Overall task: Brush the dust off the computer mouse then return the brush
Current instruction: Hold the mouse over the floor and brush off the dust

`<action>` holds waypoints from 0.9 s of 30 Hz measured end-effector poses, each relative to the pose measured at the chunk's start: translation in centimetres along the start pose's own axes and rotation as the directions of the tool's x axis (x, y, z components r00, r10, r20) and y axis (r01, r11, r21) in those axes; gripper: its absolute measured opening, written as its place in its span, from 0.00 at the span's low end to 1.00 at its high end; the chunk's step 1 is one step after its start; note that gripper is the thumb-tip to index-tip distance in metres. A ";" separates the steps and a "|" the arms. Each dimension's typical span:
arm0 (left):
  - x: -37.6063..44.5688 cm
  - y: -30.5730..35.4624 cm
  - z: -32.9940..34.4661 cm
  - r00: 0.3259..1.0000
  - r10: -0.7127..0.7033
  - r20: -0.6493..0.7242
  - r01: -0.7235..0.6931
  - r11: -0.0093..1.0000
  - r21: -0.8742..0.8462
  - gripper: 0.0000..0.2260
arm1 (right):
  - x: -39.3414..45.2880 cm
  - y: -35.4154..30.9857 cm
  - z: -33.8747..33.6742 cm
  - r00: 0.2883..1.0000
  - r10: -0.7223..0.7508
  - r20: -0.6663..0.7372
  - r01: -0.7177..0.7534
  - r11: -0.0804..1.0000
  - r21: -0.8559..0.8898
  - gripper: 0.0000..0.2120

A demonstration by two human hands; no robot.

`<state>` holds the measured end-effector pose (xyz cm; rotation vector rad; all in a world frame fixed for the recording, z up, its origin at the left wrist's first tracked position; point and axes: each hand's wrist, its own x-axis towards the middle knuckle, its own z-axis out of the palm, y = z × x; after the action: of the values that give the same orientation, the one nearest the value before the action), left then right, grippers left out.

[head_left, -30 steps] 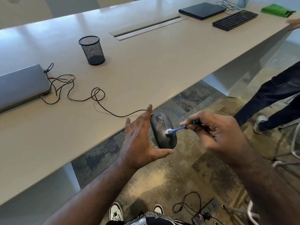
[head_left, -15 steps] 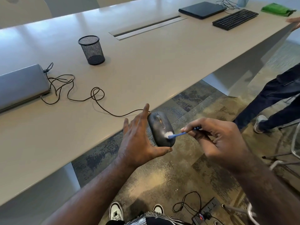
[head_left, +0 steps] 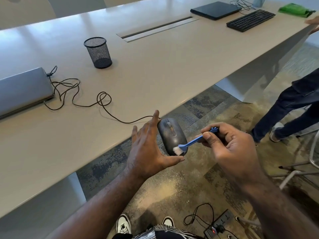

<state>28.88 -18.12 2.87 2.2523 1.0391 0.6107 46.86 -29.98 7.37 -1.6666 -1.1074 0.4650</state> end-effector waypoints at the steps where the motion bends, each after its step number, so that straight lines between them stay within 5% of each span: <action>1: 0.0 -0.1 -0.1 1.000 -0.006 -0.003 0.006 1.000 -0.001 0.63 | 0.1 0.1 -0.3 1.000 0.011 -0.028 -0.012 1.000 -0.023 0.07; 6: -0.2 -0.3 -0.3 1.000 -0.013 -0.001 0.013 1.000 -0.009 0.62 | 0.6 0.2 -1.6 0.992 0.030 -0.125 -0.025 0.999 0.039 0.07; 9: -0.3 -0.2 0.0 1.000 -0.013 0.005 0.013 1.000 -0.020 0.62 | 0.3 -0.3 -1.1 1.000 0.009 -0.029 -0.005 0.991 0.137 0.08; 18: -0.4 -0.3 -0.3 0.999 -0.032 -0.013 0.032 0.999 -0.039 0.62 | 0.4 0.7 -1.5 0.994 -0.098 0.054 0.106 0.979 -0.175 0.11; 23: -0.4 -0.3 -0.4 0.999 -0.031 -0.017 0.030 0.999 -0.037 0.62 | 0.6 0.6 -2.1 0.989 -0.131 -0.061 0.128 0.991 -0.042 0.07; 27: -0.4 -0.2 -0.3 0.999 -0.027 -0.020 0.026 0.999 -0.044 0.61 | 0.2 0.1 -1.4 0.971 -0.237 -0.001 0.236 0.966 -0.103 0.07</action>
<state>28.38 -18.26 2.87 2.1955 1.0542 0.6398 48.07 -30.54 7.84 -1.5962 -1.3201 0.2464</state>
